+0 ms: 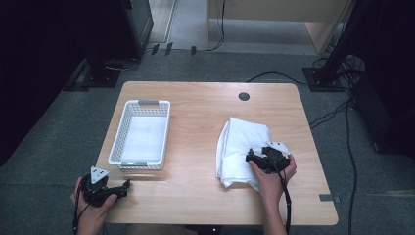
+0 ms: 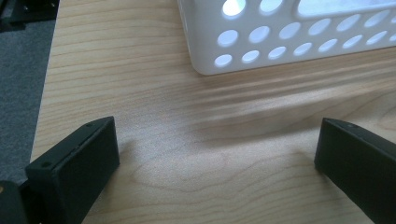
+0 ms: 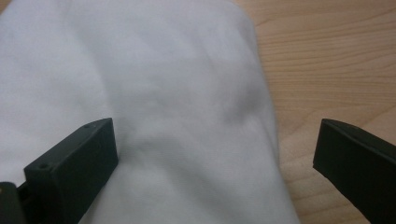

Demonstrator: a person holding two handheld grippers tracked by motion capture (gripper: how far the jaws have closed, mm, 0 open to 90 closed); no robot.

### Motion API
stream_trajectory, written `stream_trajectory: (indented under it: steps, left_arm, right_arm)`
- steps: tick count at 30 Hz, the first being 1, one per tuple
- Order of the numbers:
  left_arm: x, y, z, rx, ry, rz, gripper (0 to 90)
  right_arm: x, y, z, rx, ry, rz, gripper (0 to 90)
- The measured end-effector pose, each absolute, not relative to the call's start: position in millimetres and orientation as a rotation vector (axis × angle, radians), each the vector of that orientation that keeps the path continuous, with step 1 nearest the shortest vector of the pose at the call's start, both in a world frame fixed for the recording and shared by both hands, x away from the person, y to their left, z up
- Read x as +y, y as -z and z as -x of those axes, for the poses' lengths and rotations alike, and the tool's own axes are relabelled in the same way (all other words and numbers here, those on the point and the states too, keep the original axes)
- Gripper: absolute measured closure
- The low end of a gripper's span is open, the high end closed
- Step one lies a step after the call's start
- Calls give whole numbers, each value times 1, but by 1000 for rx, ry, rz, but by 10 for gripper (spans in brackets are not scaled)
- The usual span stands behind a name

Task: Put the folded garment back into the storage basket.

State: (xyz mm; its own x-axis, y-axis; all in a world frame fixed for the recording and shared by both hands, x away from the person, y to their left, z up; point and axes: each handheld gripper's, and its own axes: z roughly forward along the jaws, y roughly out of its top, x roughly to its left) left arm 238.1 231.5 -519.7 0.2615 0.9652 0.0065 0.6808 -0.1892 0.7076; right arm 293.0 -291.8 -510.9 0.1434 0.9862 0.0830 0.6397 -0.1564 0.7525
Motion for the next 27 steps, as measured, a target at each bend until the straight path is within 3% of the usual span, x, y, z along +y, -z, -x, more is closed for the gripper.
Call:
stream_trajectory:
  steps: [22,27]
  left_arm:
    - [231,520,-238,1473,-619,-1955,0]
    - [231,520,-238,1472,-617,-1955,0]
  right_arm:
    - [-313,518,-294,1486,-905,-2040,0]
    - [-311,519,-293,1574,-956,-1978,49]
